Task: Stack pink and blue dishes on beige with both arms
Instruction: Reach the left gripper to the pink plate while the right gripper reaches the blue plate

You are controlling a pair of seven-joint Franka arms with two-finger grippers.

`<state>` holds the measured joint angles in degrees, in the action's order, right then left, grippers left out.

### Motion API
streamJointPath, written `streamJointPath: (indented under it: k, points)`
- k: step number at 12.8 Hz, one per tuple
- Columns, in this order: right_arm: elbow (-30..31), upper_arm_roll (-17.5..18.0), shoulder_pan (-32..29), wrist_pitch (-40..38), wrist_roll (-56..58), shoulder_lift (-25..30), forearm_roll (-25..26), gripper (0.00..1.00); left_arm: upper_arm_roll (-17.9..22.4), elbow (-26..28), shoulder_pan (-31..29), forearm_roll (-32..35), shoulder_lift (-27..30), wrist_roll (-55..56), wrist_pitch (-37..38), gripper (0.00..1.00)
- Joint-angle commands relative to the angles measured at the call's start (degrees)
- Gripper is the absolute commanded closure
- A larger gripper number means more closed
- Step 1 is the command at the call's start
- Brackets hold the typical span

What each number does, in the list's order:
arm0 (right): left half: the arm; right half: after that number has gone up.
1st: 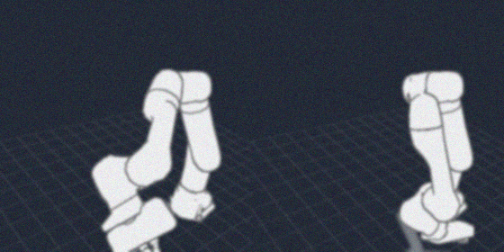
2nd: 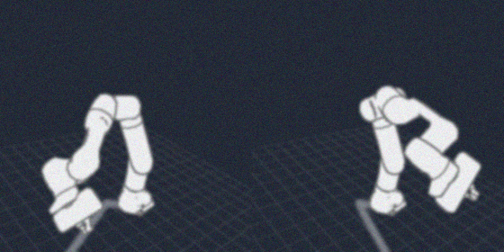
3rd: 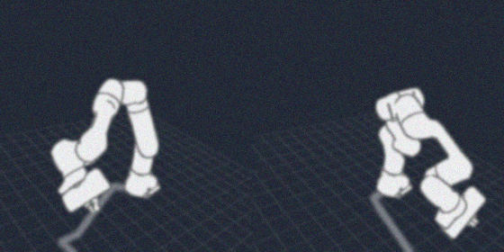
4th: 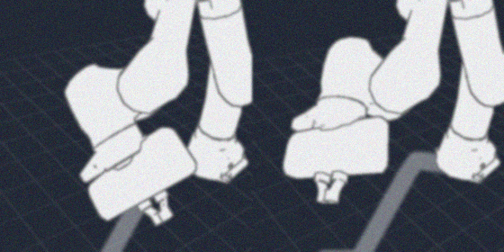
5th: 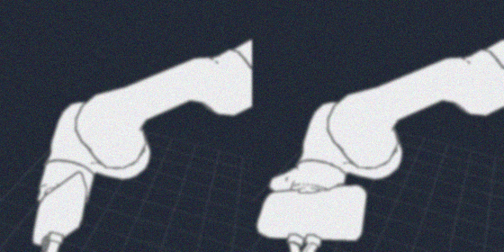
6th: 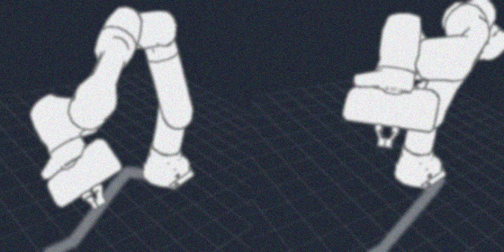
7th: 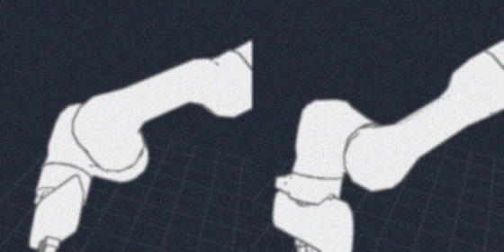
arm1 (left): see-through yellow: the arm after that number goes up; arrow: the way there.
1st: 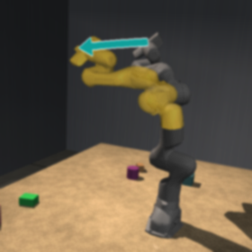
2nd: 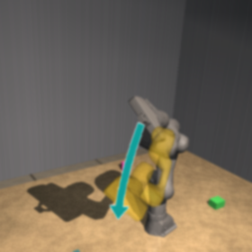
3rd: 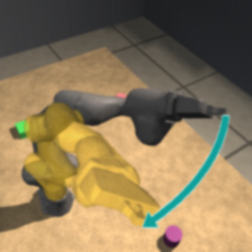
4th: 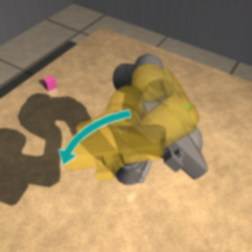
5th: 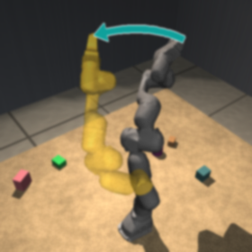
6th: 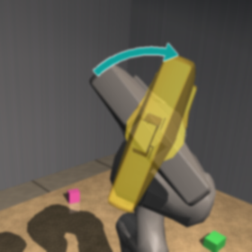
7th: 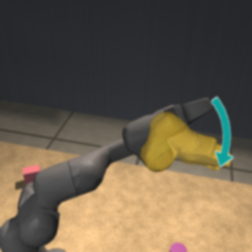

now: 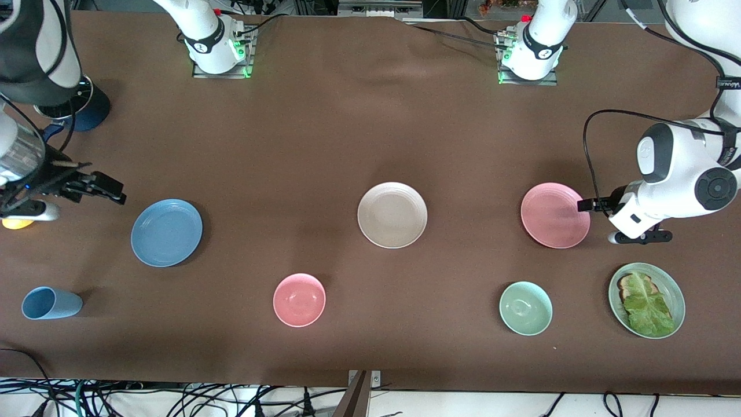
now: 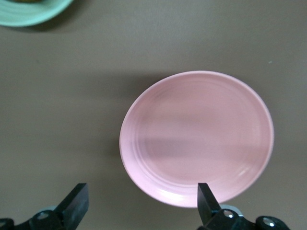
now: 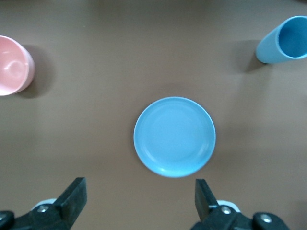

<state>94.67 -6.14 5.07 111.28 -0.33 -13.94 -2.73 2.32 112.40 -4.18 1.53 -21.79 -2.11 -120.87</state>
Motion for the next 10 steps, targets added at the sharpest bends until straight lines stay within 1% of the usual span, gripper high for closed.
streamJointPath:
  k: [1,3,5,6,7,10]
  points:
    - [-1.42,0.08,0.82,0.96,0.85,-2.84,0.71,0.0,-0.21,2.21,-1.18,1.1,-2.54,-3.85,-4.36,0.0]
    - [-0.9,0.07,0.38,0.7,1.03,-3.46,1.5,0.0,-0.21,2.03,-2.06,1.1,-4.74,-5.71,-5.07,0.0]
    - [0.6,0.07,0.2,-0.18,1.47,-3.73,1.15,0.0,-0.21,1.68,-3.03,1.1,-6.24,-7.64,-5.16,0.0]
    - [0.69,-0.01,0.03,-0.18,3.56,-3.81,0.89,0.0,-0.21,1.59,-3.47,1.1,-6.68,-8.26,-5.16,0.0]
    - [0.87,-0.01,-0.32,0.08,5.32,-3.81,0.71,0.0,-0.21,1.33,-3.65,1.1,-7.12,-8.44,-5.16,0.2]
    - [0.95,-0.1,-2.51,0.69,10.5,-5.04,0.62,0.0,-0.21,1.06,-3.47,1.1,-7.91,-8.35,-5.08,0.97]
